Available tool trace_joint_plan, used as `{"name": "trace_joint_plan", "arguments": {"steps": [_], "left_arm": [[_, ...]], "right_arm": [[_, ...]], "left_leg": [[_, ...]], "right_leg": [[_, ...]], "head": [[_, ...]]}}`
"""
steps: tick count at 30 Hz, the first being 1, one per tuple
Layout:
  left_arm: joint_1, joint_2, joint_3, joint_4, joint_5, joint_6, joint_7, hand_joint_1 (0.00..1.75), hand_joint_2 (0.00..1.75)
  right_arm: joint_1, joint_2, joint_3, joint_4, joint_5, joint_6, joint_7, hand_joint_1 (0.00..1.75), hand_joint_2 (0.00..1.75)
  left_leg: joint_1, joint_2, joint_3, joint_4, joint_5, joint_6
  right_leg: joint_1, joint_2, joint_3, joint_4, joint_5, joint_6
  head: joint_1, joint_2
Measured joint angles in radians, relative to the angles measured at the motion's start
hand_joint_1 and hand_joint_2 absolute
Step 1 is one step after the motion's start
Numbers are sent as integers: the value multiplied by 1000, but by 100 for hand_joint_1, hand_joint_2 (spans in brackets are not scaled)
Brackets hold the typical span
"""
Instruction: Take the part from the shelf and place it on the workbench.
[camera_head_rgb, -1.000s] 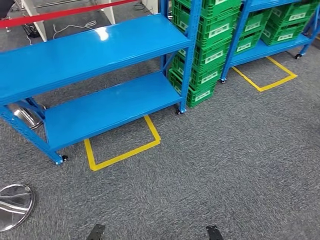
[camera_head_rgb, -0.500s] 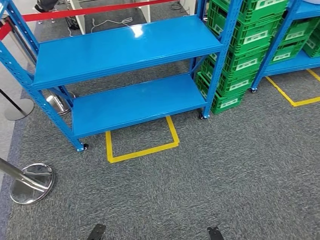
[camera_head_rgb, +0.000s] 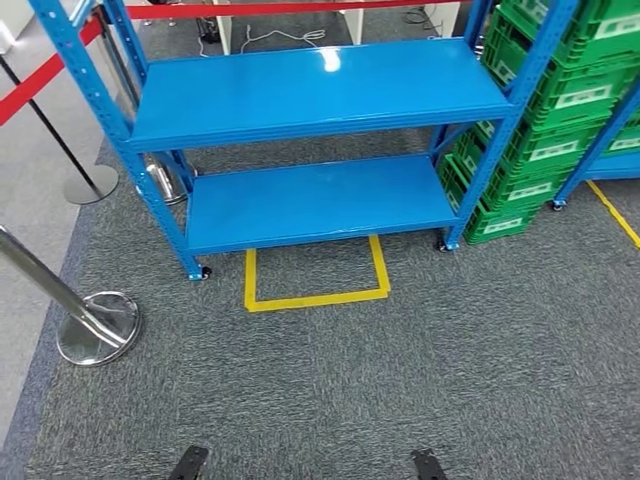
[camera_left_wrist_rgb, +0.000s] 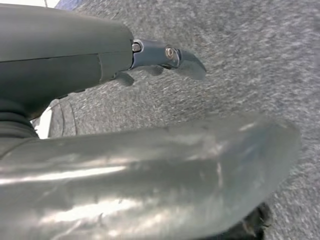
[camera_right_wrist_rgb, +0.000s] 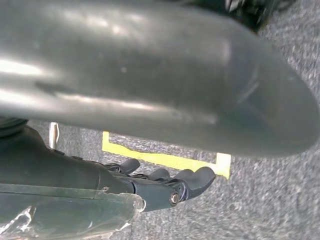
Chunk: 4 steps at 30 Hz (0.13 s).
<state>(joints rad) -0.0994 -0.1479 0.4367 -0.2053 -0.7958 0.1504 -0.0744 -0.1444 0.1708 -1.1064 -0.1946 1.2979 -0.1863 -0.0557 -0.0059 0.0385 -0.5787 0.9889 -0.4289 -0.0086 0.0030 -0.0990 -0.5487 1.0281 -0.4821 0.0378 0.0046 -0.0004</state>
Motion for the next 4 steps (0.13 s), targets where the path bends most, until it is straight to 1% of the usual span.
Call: {"name": "trace_joint_plan", "arguments": {"steps": [1, 2, 3, 4], "left_arm": [[1, 0, 0, 0, 0, 0, 0, 0, 0], [1, 0, 1, 0, 0, 0, 0, 0, 0], [0, 0, 1, 0, 0, 0, 0, 0, 0], [-1, 0, 1, 0, 0, 0, 0, 0, 0]], "right_arm": [[-1, 0, 0, 0, 0, 0, 0, 0, 0], [-1, 0, 0, 0, 0, 0, 0, 0, 0], [0, 0, 0, 0, 0, 0, 0, 0, 0], [1, 0, 0, 0, 0, 0, 0, 0, 0]], "left_leg": [[3, -10, 1, -2, 2, 6], [6, -21, 2, -4, 4, 11], [7, -31, 2, -4, 4, 14], [7, -37, 1, -4, 4, 16]], "right_leg": [[-2, 19, -7, 20, -15, 6], [-4, 44, -26, 64, -41, 11], [-5, 70, -53, 126, -74, 14], [-5, 82, -70, 162, -93, 15]], "head": [[2, 0], [4, 0], [6, 0], [7, 0]]}}
